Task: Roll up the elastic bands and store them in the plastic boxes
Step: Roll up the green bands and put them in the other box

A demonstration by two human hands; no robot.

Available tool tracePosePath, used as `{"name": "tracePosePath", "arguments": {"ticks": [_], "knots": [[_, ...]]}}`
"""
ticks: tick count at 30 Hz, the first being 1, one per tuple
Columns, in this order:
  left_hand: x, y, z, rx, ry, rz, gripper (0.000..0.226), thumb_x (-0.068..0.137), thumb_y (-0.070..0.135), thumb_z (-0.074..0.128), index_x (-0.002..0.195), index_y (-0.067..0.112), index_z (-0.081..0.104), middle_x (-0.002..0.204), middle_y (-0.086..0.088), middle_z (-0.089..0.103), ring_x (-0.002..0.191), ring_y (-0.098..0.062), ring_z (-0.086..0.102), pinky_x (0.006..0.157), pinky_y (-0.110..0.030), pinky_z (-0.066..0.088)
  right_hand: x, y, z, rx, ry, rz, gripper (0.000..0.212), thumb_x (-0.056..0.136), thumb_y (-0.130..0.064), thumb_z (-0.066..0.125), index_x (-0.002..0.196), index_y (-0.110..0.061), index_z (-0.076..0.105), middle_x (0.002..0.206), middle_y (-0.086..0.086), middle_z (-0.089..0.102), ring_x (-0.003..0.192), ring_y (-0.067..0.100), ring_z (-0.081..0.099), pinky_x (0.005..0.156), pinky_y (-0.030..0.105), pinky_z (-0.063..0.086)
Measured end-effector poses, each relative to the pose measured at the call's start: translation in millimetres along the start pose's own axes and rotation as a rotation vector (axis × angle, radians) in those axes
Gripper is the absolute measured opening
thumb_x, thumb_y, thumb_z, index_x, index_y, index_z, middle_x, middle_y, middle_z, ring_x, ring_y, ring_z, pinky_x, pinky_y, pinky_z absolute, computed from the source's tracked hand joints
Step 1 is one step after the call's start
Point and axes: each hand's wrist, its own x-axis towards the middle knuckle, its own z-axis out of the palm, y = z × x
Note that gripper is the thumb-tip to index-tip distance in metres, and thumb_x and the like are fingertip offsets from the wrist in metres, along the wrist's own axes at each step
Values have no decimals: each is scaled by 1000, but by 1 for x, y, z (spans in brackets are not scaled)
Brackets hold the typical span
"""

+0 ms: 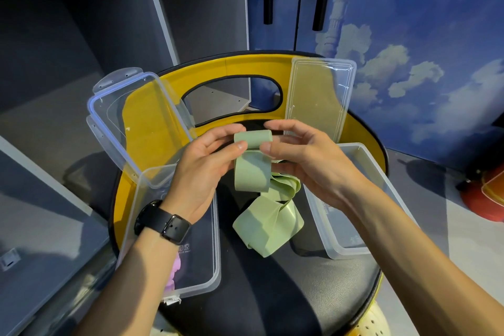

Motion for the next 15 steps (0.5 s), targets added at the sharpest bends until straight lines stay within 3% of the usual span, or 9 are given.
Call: {"name": "tracePosePath", "arguments": {"ticks": [4, 9, 12, 15], "knots": [[0, 0, -2, 5, -14, 10, 26, 86, 0, 61, 104, 18, 67, 112, -1, 70, 102, -15, 67, 86, -28, 56, 0, 2, -1, -21, -2, 46, 23, 89, -18, 66, 110, -8, 67, 93, 9, 71, 82, 19, 69, 75, 30, 59], [2, 2, -3, -29, -50, -18, 33, 88, 7, 59, 117, 22, 62, 121, 2, 67, 108, -13, 66, 82, -27, 56, 1, 2, -3, 3, 2, 21, 25, 87, -6, 66, 113, -6, 67, 92, 9, 70, 80, 18, 66, 73, 26, 58], [1, 1, -3, 17, -27, -63, 33, 89, 22, 60, 122, 24, 60, 113, 0, 71, 100, -15, 69, 73, -26, 56, 1, 3, -4, 31, -12, 14, 27, 87, 1, 64, 112, -9, 67, 85, 2, 72, 77, 13, 69, 68, 23, 57], [0, 1, -2, 62, 3, -79, 28, 90, 23, 60, 118, 23, 62, 104, 0, 74, 91, -15, 72, 69, -25, 56, 2, 4, -5, 28, -20, 2, 31, 85, 4, 64, 113, -10, 67, 89, 4, 73, 85, 16, 70, 77, 26, 58]]}}
